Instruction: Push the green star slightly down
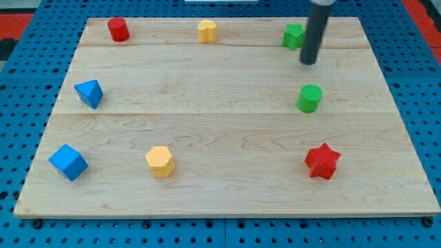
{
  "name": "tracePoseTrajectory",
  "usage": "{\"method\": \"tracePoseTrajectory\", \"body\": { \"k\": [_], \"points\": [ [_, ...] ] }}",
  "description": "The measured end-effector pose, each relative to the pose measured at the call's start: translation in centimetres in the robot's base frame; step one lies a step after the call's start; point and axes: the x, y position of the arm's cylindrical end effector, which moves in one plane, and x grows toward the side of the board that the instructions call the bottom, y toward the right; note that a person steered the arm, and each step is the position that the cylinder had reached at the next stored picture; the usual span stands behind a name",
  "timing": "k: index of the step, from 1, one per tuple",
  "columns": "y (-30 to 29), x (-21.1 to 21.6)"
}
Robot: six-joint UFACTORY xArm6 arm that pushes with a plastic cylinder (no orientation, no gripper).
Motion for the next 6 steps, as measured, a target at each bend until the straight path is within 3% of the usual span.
{"method": "tracePoseTrajectory", "body": {
  "k": [1,2,3,5,6],
  "points": [
    [4.4,-6.3],
    [0.0,-9.9],
    [-4.6,-9.2],
    [-3.3,-2.0],
    [-3.4,-4.4]
  ]
}}
